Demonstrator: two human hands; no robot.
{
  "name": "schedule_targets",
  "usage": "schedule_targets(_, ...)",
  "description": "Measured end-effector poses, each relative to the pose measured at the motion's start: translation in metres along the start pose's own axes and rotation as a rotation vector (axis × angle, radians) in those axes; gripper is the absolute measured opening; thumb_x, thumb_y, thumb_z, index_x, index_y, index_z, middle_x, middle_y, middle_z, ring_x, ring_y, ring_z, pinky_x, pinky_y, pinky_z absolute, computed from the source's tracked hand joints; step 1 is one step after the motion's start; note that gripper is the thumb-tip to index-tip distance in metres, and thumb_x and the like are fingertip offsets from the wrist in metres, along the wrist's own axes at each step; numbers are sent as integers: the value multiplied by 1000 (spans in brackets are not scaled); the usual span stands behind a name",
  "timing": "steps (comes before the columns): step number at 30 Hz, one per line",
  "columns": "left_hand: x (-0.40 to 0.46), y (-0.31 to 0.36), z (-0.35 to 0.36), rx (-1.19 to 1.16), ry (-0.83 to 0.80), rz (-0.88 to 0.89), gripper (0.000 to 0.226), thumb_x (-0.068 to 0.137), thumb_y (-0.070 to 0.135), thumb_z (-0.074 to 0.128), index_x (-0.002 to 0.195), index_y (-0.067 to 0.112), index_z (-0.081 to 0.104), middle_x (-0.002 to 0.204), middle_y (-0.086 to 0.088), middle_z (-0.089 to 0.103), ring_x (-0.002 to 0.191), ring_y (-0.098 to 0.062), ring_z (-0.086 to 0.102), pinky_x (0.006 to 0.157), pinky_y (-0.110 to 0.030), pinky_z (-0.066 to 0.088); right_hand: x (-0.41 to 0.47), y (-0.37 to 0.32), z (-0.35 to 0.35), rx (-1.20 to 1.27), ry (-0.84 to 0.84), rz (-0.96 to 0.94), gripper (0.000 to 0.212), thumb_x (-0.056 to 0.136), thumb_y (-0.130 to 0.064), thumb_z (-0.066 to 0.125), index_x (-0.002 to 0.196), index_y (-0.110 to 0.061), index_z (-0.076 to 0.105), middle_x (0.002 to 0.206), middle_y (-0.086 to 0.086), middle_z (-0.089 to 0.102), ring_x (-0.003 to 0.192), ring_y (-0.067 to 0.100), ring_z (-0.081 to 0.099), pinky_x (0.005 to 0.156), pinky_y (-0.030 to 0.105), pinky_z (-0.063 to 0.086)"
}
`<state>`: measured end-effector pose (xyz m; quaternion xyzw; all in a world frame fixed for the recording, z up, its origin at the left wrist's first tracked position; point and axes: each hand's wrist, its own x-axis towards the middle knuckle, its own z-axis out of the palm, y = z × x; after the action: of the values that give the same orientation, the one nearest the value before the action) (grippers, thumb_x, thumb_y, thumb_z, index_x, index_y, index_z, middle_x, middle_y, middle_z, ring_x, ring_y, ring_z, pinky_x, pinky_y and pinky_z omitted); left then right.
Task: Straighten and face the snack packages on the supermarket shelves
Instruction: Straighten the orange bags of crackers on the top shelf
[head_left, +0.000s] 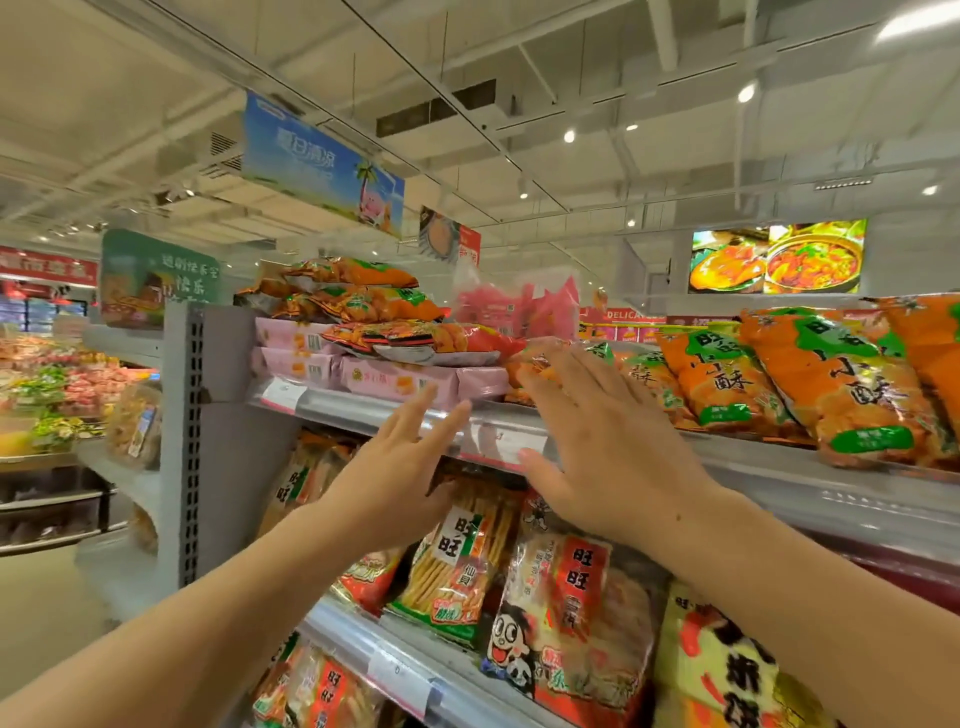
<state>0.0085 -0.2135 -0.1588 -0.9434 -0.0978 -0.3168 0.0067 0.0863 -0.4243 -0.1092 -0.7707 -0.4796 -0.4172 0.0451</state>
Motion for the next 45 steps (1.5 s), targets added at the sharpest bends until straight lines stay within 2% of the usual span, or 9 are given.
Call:
schedule_targets(5,3,-32,29,83,15,62,105,91,24,53,132,59,-37,158,10,-31,148,-20,-20,121,-50,12,93,-23,33,227,9,57,58,94,-53,39,144,-25,33,154,2,30,140,25,29,111,47,33)
schedule_targets(10,11,-57,18,146,134,249,81,88,28,48,147,51,-3,159,1,15,143,-24,18,112,-47,19,158,-28,54,334,30,158,48,96,-55,30,108,-22,62,116,2,59,105,20,55,88,42,48)
schedule_targets(13,19,-79,6,132,147,383,66,89,29,47,148,44,22,152,4,34,133,-20,33,106,-44,27,176,-30,62,312,-23,187,55,94,-60,30,127,-23,55,131,2,56,117,21,54,95,46,47)
schedule_targets(18,47,-116,-20,-177,404,523,29,87,24,52,111,21,69,105,4,69,93,-18,62,78,-37,52,180,-37,69,318,21,230,48,86,-56,29,93,-25,65,92,-7,65,83,14,60,72,35,51)
schedule_targets(21,83,-146,-46,-393,608,330,23,91,24,49,100,14,68,97,4,62,93,-18,56,76,-33,48,178,-42,70,335,49,270,46,84,-51,34,93,-20,67,90,-2,69,84,19,63,75,33,52)
schedule_targets(25,137,-172,-63,-162,326,15,42,95,51,41,115,21,64,122,-8,56,116,-28,46,94,-40,37,185,-43,60,473,-22,488,44,75,-62,40,95,-35,68,100,-14,68,89,13,61,74,26,45)
schedule_targets(30,150,-175,-51,58,126,-40,71,85,77,26,118,24,60,133,-17,39,123,-37,34,98,-49,36,198,-50,47,485,-160,784,76,68,-84,44,120,-31,61,124,-3,60,95,15,59,69,29,45)
schedule_targets(36,144,-168,-56,63,39,22,63,87,72,34,114,20,55,132,-19,43,123,-38,36,102,-47,34,211,-65,39,216,-312,793,69,65,-86,52,88,-22,52,102,-2,57,84,15,54,54,24,33)
schedule_targets(45,156,-168,-74,-232,-102,98,42,80,57,62,87,16,59,75,4,64,64,-13,58,55,-25,46,212,-56,26,461,-312,897,52,61,-72,72,76,-23,65,74,-4,63,65,14,59,52,24,45)
